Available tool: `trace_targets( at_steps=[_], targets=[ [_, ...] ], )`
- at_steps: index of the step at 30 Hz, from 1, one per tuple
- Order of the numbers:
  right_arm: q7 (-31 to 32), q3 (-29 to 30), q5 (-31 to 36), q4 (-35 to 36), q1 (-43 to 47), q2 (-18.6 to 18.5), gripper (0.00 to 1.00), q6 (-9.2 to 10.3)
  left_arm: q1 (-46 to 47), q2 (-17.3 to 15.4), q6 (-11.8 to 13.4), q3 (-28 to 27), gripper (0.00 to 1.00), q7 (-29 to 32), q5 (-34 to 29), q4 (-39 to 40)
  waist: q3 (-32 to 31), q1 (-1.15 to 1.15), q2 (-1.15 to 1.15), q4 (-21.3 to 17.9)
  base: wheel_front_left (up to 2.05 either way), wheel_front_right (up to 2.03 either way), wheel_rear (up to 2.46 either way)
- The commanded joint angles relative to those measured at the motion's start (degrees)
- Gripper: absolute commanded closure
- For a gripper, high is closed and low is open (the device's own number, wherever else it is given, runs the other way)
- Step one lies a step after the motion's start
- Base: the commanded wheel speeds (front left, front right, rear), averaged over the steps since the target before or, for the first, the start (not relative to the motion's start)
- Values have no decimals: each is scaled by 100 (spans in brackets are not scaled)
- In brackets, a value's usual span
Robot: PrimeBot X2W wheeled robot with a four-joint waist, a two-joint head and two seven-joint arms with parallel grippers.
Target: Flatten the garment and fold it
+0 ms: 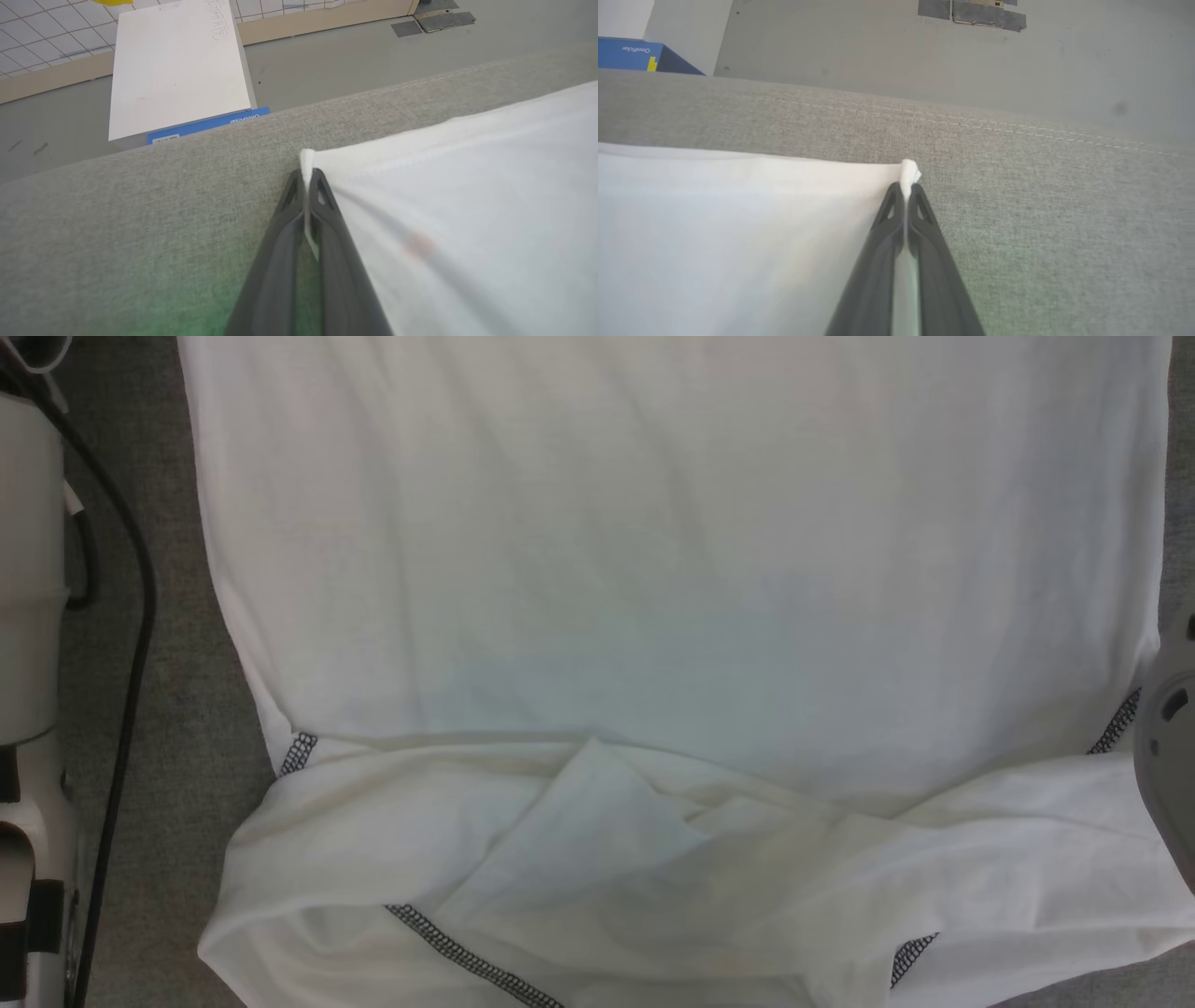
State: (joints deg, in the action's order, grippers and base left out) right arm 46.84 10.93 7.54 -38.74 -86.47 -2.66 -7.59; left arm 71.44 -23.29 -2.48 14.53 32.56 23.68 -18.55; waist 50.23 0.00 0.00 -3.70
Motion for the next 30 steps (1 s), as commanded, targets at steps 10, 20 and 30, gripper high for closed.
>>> trace_targets(
  at_steps=[10,20,30],
  targets=[
    [-1688,-1187,-581,433,779,-176,100,10,-283,-141,-106,-37,100,-1093,-78,-266,-491,0,0,-132,0,0,0],
    [-3512,-2554,-2084,1626,2244,-1147,100,10,-1536,-286,-275,-224,100,-2541,150,406,-1659,0,0,-133,0,0,0],
    [-3966,-2330,-2828,3062,4843,-2026,100,10,-4069,-311,-165,-248,100,-2641,719,1946,-2950,0,0,103,0,0,0]
  ],
)
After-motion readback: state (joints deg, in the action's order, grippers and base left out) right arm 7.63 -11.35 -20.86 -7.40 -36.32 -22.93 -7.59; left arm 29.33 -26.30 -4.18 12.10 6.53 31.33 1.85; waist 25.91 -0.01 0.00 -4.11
